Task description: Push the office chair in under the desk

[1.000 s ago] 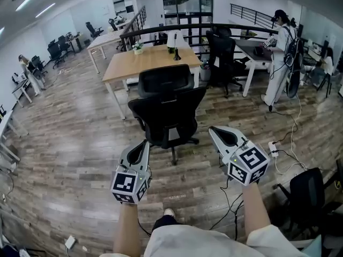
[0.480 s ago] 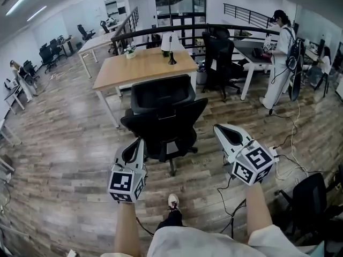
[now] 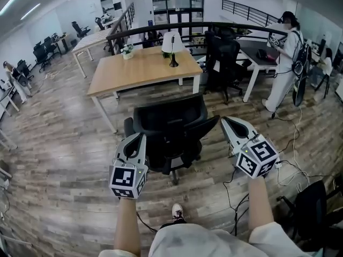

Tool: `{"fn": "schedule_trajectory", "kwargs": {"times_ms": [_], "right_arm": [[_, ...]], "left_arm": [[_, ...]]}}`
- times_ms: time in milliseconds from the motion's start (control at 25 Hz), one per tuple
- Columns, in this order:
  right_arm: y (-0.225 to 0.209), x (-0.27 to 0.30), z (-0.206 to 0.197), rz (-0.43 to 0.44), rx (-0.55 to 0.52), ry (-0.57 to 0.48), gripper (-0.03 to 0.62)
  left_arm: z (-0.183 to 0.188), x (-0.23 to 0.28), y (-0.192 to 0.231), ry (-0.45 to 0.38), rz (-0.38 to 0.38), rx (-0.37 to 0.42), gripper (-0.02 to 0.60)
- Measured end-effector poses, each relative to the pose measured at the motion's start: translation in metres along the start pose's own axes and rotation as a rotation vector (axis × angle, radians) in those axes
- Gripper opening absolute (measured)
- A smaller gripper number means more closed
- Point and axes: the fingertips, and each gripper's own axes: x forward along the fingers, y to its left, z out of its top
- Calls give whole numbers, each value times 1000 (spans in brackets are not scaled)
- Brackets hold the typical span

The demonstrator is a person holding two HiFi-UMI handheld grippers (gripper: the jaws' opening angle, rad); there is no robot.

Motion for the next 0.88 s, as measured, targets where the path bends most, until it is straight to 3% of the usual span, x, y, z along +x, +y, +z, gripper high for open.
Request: {"fn": "schedule_trajectory", "kwargs": {"times_ms": [320, 440, 880], "right_arm": [[-22, 63, -29, -6, 42, 56, 26], [-23, 84, -41, 9, 36, 93, 169], [-53, 145, -93, -37, 6, 223, 261]], "left_arm": [[-32, 41, 49, 46, 40, -28, 53], [-44, 52, 64, 60, 37, -38, 128], [-88, 93, 89, 135, -60, -70, 266]]}}
